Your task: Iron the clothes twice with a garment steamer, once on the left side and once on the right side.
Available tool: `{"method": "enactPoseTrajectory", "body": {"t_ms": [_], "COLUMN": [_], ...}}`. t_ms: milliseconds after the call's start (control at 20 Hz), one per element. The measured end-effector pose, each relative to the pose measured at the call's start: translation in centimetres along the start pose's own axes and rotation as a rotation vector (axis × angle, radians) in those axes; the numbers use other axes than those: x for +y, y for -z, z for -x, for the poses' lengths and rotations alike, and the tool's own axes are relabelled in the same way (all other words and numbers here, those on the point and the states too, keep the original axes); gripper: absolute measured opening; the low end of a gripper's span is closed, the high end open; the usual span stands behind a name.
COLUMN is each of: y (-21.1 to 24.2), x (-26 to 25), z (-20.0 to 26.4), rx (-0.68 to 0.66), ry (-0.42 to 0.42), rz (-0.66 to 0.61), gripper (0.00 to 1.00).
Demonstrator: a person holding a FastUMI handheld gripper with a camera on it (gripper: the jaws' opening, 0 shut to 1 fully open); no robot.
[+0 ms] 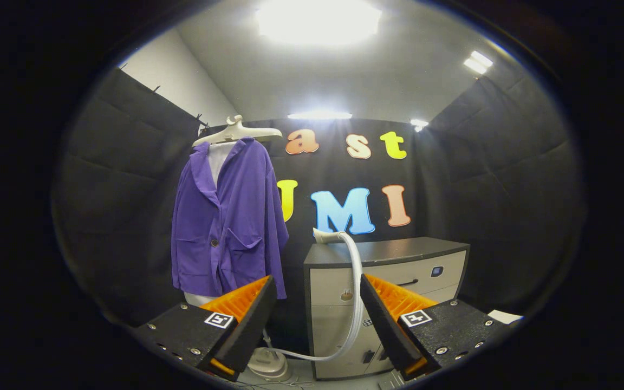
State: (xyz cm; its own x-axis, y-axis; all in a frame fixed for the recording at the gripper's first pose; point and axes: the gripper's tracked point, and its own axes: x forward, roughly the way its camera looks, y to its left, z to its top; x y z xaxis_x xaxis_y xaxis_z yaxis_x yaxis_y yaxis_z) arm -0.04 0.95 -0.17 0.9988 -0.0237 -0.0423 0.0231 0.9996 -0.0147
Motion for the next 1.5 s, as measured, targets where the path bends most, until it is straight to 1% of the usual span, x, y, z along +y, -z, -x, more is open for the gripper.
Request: {"method": "enactPoseTrajectory", "body": {"t_ms": [150, 350, 600, 750, 950, 1150, 1500], "y": [-1.7, -4.9, -8.2, -10.0, -11.8, -12.9, -12.1], "x": [0.5, 1.2, 1.9, 1.6, 0.9, -0.6, -3.5], "z": [-0.9, -2.5, -4.9, -7.4, -13.0, -19.8, -31.0], "rx": [-0.015, -0.052, -0.07, -0.089, -0.088, -0.063, 0.041], "ry": [0.006, 0.017, -0.002, -0.011, -0.042, -0.062, -0.101], "rz": [-0.011, 0.011, 0.012, 0.042, 0.038, 0.034, -0.021], "gripper": [0.96, 0.95, 0.95, 0.95, 0.95, 0.95, 0.95]}}
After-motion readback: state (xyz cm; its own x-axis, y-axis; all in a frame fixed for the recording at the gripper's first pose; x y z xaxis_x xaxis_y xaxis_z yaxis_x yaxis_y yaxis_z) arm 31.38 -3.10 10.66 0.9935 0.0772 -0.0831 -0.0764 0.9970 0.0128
